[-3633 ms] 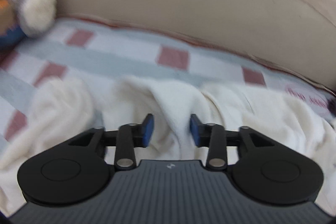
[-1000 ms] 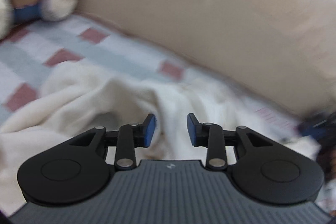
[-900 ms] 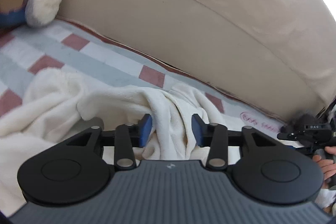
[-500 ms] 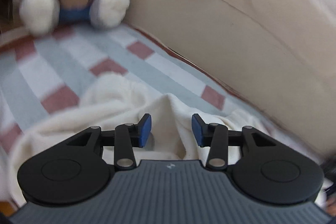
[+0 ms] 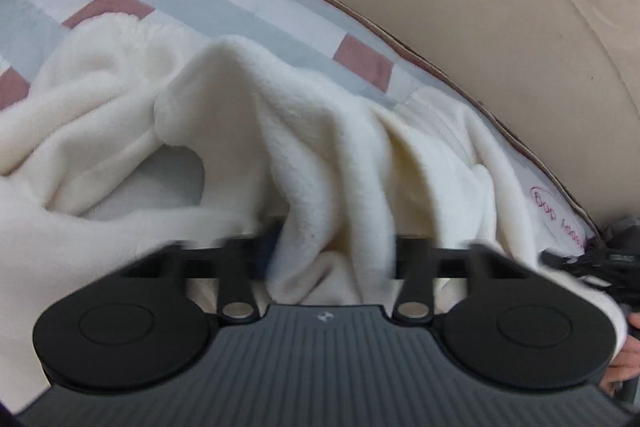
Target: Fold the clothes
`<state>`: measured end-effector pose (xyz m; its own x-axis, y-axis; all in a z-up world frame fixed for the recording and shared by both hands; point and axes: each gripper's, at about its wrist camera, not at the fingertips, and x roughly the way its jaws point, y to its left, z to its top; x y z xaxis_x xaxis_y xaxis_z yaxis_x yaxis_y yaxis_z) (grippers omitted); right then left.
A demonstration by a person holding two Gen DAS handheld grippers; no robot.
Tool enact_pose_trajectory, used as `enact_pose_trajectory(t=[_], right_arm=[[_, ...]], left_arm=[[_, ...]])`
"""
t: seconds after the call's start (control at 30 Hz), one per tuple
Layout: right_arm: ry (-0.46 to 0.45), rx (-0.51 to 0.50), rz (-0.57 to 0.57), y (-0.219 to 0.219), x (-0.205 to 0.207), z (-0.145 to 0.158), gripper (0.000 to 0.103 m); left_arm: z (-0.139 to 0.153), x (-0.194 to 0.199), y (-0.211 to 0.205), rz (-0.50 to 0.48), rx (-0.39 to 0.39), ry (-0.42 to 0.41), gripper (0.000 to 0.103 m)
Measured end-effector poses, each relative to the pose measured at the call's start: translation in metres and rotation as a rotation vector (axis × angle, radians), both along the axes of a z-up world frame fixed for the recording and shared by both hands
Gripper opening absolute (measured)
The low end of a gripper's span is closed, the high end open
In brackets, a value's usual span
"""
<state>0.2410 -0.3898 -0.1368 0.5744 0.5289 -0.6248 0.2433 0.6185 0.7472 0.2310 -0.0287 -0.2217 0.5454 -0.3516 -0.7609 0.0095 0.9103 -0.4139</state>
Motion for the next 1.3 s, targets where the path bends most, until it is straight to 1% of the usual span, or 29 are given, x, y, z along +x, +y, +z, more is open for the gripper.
enact_pose_trajectory(t=[0.1,0.2,0.27,0.33,0.4,0.43,0.5,0.53,0.57,0.6,0.63,0.67,0.7,0.73,0.77,0.83,0.87,0.93,1.0,1.03,1.13,1.17,1.2,1.23,1.3], right_arm=[[-0.187,-0.016,-0.008,0.005,-0.022,0.033,0.010],[-0.277,-0.042,0.003,-0.006,-0.029,0.070,0.010],[-0.327,-0.063,-0.016,-0.018,-0.030,0.096,0.010],[-0.384,-0.095,-0.036,-0.028,-0.029,0.122,0.010],[-0.462,-0.156,-0.057,-0.036,-0.025,0.151,0.010],[-0.502,-0.190,-0.073,-0.039,-0.023,0.165,0.010],[-0.601,-0.226,-0.121,-0.046,-0.021,0.193,0.010],[-0.630,-0.255,-0.150,-0.047,-0.019,0.202,0.010],[-0.637,-0.304,-0.179,-0.047,-0.015,0.208,0.011],[-0.623,-0.405,-0.203,-0.043,-0.011,0.213,0.013],[-0.580,-0.553,-0.217,-0.036,-0.005,0.213,0.024],[-0.512,-0.681,-0.221,-0.028,-0.001,0.206,0.028],[-0.430,-0.791,-0.222,-0.021,0.002,0.196,0.029],[-0.365,-0.853,-0.215,-0.016,0.003,0.186,0.029],[-0.336,-0.835,-0.196,-0.016,-0.002,0.173,0.029],[-0.312,-0.733,-0.151,-0.017,-0.019,0.149,0.029],[-0.299,-0.698,-0.132,-0.017,-0.028,0.140,0.029],[-0.262,-0.655,-0.094,-0.016,-0.048,0.122,0.029],[-0.227,-0.658,-0.077,-0.011,-0.070,0.110,0.029],[-0.213,-0.670,-0.075,-0.009,-0.081,0.106,0.031],[-0.192,-0.705,-0.082,-0.007,-0.122,0.101,0.033],[-0.186,-0.705,-0.090,-0.008,-0.135,0.100,0.035],[-0.178,-0.696,-0.093,-0.011,-0.146,0.100,0.039],[-0.172,-0.687,-0.084,-0.014,-0.159,0.099,0.043],[-0.164,-0.681,-0.050,-0.018,-0.180,0.097,0.047]], left_arm=[[0.033,-0.022,-0.007,-0.001,0.113,-0.162,0.021],[0.077,-0.039,-0.011,-0.005,0.181,-0.310,0.017],[0.108,-0.040,-0.014,-0.019,0.243,-0.418,0.017],[0.137,-0.031,-0.015,-0.027,0.270,-0.496,0.016],[0.166,-0.013,-0.018,-0.024,0.304,-0.566,0.015],[0.181,-0.002,-0.019,-0.012,0.325,-0.603,0.015],[0.203,0.020,-0.020,0.029,0.328,-0.689,0.016],[0.210,0.031,-0.021,0.051,0.332,-0.720,0.017],[0.208,0.045,-0.024,0.049,0.354,-0.705,0.021],[0.202,0.064,-0.029,0.018,0.387,-0.647,0.035],[0.193,0.081,-0.033,-0.012,0.420,-0.574,0.041],[0.180,0.092,-0.036,-0.026,0.455,-0.480,0.043],[0.165,0.095,-0.037,-0.020,0.483,-0.408,0.043],[0.149,0.090,-0.037,-0.026,0.490,-0.371,0.043],[0.136,0.080,-0.037,-0.045,0.482,-0.357,0.043],[0.108,0.054,-0.038,-0.101,0.458,-0.322,0.044],[0.096,0.039,-0.041,-0.129,0.446,-0.305,0.043],[0.074,0.008,-0.049,-0.202,0.410,-0.270,0.043],[0.059,-0.020,-0.059,-0.265,0.368,-0.240,0.043],[0.052,-0.033,-0.063,-0.294,0.347,-0.228,0.043],[0.040,-0.060,-0.079,-0.358,0.253,-0.172,0.043],[0.037,-0.067,-0.084,-0.380,0.221,-0.149,0.043],[0.035,-0.076,-0.092,-0.405,0.199,-0.130,0.043],[0.036,-0.087,-0.102,-0.435,0.198,-0.125,0.043],[0.042,-0.103,-0.117,-0.514,0.233,-0.158,0.043]])
